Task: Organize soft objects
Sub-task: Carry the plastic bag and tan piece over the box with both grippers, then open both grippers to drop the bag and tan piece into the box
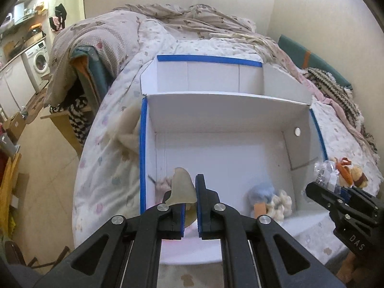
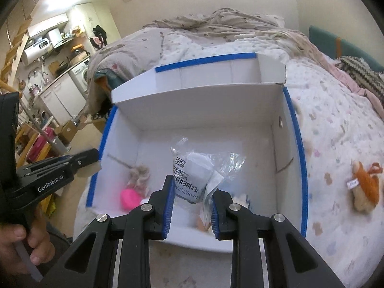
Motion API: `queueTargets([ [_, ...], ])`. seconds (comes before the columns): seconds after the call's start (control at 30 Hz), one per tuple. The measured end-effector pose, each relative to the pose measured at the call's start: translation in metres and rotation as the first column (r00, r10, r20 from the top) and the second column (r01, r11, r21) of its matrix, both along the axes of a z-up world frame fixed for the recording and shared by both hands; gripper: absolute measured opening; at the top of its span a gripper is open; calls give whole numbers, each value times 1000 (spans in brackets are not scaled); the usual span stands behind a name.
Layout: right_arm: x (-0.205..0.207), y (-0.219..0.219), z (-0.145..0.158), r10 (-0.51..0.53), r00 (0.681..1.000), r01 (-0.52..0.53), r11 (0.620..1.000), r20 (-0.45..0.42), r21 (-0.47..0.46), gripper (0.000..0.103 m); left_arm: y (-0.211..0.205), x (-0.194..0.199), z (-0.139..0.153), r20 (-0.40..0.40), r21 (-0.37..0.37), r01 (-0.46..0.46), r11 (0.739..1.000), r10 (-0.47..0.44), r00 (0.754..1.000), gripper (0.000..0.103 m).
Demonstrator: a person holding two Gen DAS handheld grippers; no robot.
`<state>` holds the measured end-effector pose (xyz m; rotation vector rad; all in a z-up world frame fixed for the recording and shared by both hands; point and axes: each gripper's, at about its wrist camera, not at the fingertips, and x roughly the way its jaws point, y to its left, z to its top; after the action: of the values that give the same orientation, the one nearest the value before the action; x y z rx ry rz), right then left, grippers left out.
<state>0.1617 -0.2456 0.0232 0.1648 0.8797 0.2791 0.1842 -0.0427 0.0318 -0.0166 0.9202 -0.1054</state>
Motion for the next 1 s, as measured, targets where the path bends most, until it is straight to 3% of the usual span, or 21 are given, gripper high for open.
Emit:
queueTargets([
  [0.23,39,-7,-17,-13,999,12,1000,-37,-12,28,-22,33,-27,-48,58,49,997,-47,998,7],
  [0.43,63,-5,-49,-24,991,20,999,-130,-30,28,-38,47,-59,-86,72,74,995,-68,994,7],
  [0.77,69,2,-76,-12,977,4,999,-211,-40,28,-39,60,-91,-186,36,48,998,-40,982,7],
  [1.0,72,3,-86,-38,968,26,998,-248,-50,28,-50,58,-96,-175,57,81,995,-70,982,8],
])
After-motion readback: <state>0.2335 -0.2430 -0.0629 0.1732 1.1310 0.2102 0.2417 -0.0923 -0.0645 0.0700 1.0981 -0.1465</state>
